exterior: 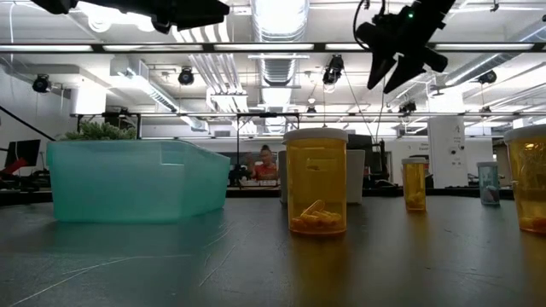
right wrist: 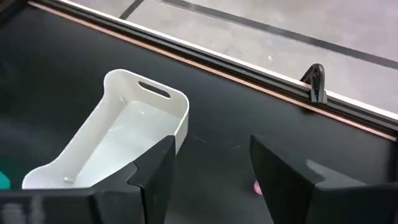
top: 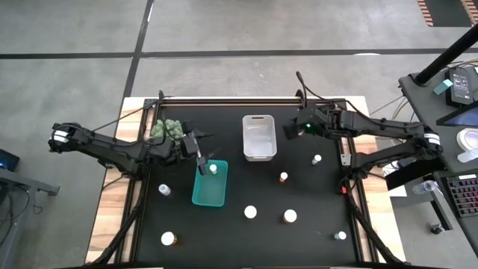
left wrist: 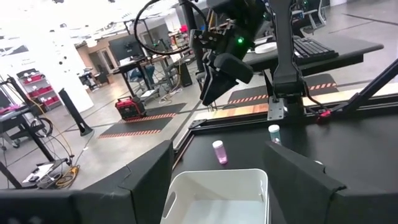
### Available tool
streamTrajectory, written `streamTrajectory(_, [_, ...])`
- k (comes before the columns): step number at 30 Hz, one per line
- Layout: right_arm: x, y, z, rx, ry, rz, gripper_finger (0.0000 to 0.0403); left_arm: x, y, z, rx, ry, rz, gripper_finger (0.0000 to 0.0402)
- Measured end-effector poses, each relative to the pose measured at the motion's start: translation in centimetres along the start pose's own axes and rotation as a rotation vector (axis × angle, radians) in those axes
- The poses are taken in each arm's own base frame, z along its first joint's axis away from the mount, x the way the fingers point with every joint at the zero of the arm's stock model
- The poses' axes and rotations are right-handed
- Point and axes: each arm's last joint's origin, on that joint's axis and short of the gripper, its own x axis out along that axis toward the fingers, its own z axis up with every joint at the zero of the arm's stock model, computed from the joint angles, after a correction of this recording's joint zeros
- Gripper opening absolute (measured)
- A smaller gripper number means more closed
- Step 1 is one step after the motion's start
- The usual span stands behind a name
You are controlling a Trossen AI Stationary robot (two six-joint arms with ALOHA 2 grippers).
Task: Pick and place medicine bottles into bin by pill shape (circle, oval)
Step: Put the pink pill bottle into the green bin
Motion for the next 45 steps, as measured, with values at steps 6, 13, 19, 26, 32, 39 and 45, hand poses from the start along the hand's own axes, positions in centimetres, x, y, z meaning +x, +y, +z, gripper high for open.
streamTrajectory(6, [1.6, 0.1, 0.9, -0.034, 0.119, -0.092, 0.0192, -0.1, -0.1, -0.4, 0.010, 0.009, -0.003, 0.0233])
streamTrajectory(13, [4.1, -1.2, 2.2, -0.042, 0.295, -0.098, 0.0228, -0.1, 0.0, -0.5, 0.011, 0.009, -0.003, 0.0233])
streamTrajectory(19, [5.7, -3.6, 2.6, -0.009, 0.376, -0.097, 0.0270, -0.8, 0.3, -0.7, 0.006, 0.000, 0.001, 0.0233])
streamTrajectory(26, [6.7, -5.5, 2.1, 0.031, 0.432, -0.110, 0.0297, -2.0, 1.0, -0.7, -0.013, -0.026, 0.024, 0.0233])
streamTrajectory(32, [7.2, -5.9, 1.2, 0.029, 0.467, -0.120, 0.0297, -2.0, 1.0, -0.8, -0.013, -0.025, 0.023, 0.0233])
streamTrajectory(39, [7.9, -5.9, 0.4, 0.032, 0.454, -0.117, 0.0290, -1.8, 0.8, -1.0, -0.006, -0.014, 0.020, 0.0233])
streamTrajectory(45, [8.5, -6.1, -0.4, 0.041, 0.457, -0.121, 0.0295, -1.8, 0.8, -1.0, -0.006, -0.015, 0.020, 0.0233])
